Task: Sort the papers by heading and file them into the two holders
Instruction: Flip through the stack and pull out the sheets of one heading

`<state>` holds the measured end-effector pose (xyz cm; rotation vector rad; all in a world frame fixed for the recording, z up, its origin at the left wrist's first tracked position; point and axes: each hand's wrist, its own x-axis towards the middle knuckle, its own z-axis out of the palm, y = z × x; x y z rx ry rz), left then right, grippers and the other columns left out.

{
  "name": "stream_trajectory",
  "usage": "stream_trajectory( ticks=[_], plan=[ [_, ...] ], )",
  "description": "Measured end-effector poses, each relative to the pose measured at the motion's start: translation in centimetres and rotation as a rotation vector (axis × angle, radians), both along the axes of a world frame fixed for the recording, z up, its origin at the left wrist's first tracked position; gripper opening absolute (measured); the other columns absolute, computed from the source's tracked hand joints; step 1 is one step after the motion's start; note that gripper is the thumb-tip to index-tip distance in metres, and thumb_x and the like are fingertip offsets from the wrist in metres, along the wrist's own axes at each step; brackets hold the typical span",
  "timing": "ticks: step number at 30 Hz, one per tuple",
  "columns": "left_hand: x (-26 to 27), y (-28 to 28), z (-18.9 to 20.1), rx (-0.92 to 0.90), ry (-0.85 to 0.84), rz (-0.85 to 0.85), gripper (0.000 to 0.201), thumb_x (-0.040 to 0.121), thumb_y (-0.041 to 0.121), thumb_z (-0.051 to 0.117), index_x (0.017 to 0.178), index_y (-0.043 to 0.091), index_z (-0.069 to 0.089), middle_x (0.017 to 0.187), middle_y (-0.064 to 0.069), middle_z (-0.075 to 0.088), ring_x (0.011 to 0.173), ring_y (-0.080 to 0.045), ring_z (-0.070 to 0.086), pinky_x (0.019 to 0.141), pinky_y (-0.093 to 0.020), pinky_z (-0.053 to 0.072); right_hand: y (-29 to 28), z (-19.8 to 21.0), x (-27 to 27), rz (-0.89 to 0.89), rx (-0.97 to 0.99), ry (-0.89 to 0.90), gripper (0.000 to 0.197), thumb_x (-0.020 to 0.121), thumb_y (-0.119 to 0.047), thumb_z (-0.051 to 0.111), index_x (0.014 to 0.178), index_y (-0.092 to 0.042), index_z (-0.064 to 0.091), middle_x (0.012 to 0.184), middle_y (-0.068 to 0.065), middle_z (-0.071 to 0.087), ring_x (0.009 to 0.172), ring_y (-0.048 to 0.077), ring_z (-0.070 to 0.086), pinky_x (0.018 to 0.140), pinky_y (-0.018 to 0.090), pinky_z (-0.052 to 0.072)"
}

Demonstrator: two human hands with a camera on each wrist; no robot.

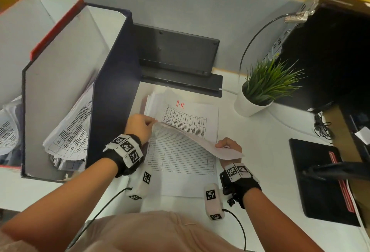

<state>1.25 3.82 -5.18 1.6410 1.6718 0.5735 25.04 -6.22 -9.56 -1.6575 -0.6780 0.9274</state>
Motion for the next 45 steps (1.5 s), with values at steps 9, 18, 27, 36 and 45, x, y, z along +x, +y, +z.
stream_trajectory(
  ticks=[9, 18, 27, 36, 45],
  plan=[
    [0.6, -1.3, 0.3, -0.135, -0.567, 0.156, 0.018, 0.093, 0.004, 0.049, 0.086, 0.015, 0.061, 0.093, 0.000, 0.066, 0.092, -0.019, 0.062, 0.085, -0.034, 0.051, -0.2, 0.3, -0.1, -0.024, -0.100, -0.149, 0.043, 0.072, 0.017, 0.065, 0.049, -0.011, 0.042, 0.061, 0.005, 0.049, 0.049, 0.002, 0.049, 0.048, 0.006, 0.038],
    [1.3, -1.4, 1.1, -0.253, -0.715, 0.127, 0.033, 0.084, -0.014, 0.030, 0.067, 0.005, 0.051, 0.083, -0.015, 0.064, 0.082, -0.026, 0.059, 0.079, -0.033, 0.047, -0.1, 1.5, -0.6, -0.009, -0.181, -0.148, 0.042, 0.068, -0.006, 0.081, 0.102, -0.009, 0.058, 0.096, 0.006, 0.064, 0.079, 0.012, 0.057, 0.067, 0.010, 0.041],
    [0.3, 1.1, 0.8, -0.262, -0.174, 0.201, 0.016, 0.086, 0.014, 0.057, 0.076, 0.004, 0.063, 0.079, -0.010, 0.062, 0.078, -0.024, 0.058, 0.072, -0.030, 0.047, -1.1, 1.0, 0.1, 0.004, -0.129, -0.097, 0.036, 0.076, 0.019, 0.054, 0.056, -0.011, 0.056, 0.059, 0.009, 0.052, 0.058, 0.011, 0.052, 0.044, 0.003, 0.033],
    [0.3, 1.9, 1.0, -0.363, 0.069, 0.059, 0.040, 0.068, 0.025, 0.082, 0.090, -0.006, 0.068, 0.088, -0.015, 0.069, 0.080, -0.026, 0.067, 0.051, -0.023, 0.047, -0.9, 1.6, -0.4, 0.043, -0.088, -0.046, 0.025, 0.076, 0.023, 0.051, 0.069, 0.000, 0.057, 0.058, 0.006, 0.044, 0.043, -0.005, 0.046, 0.042, 0.003, 0.033],
    [0.2, 0.7, 0.6, -0.064, -0.051, -0.081, 0.015, 0.086, 0.011, 0.064, 0.097, 0.004, 0.072, 0.094, -0.011, 0.070, 0.090, -0.025, 0.065, 0.086, -0.038, 0.053, -0.4, 0.2, 0.2, -0.039, -0.087, 0.078, 0.060, 0.068, 0.029, 0.044, 0.031, -0.018, 0.053, 0.035, -0.012, 0.049, 0.035, -0.003, 0.041, 0.041, 0.010, 0.034]
  ],
)
